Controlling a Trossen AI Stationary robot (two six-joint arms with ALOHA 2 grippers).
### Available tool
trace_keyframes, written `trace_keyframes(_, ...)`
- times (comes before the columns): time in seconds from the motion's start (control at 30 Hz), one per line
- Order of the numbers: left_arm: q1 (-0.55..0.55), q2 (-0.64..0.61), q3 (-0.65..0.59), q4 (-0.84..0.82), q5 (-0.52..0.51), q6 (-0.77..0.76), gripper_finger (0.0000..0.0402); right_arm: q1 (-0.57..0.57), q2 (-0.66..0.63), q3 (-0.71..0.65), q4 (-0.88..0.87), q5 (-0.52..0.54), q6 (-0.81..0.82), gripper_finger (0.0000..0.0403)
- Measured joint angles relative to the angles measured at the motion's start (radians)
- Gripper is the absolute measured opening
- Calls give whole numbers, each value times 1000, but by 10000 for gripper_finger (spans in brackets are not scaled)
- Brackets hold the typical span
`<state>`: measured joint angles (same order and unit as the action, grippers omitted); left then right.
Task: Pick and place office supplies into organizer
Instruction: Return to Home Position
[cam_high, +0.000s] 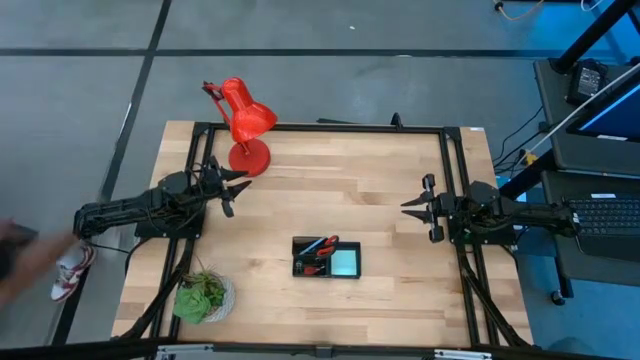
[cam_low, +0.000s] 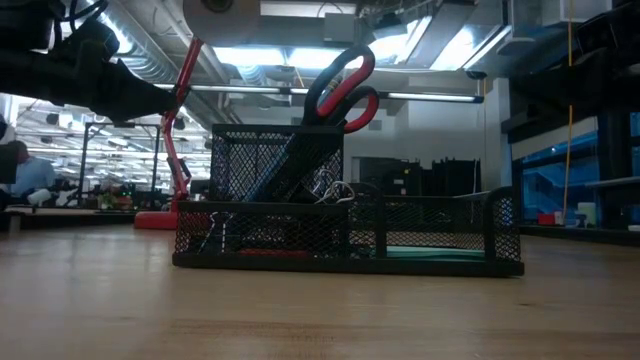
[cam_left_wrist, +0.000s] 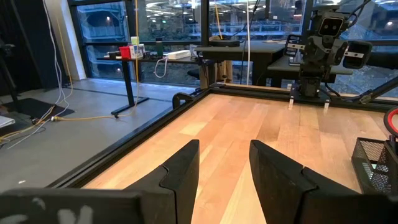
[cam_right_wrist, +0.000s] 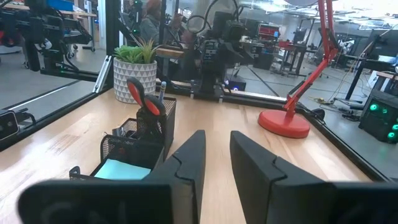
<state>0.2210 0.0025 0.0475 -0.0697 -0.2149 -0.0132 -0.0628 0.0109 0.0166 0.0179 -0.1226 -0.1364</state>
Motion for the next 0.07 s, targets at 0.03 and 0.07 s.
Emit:
trace_keyframes(0.03, 0, 0, 0, 0, 0, 0, 136, 0, 0, 0, 0, 0, 0, 78)
trace_keyframes(0.07, 0, 0, 0, 0, 0, 0, 136, 0, 0, 0, 0, 0, 0, 78)
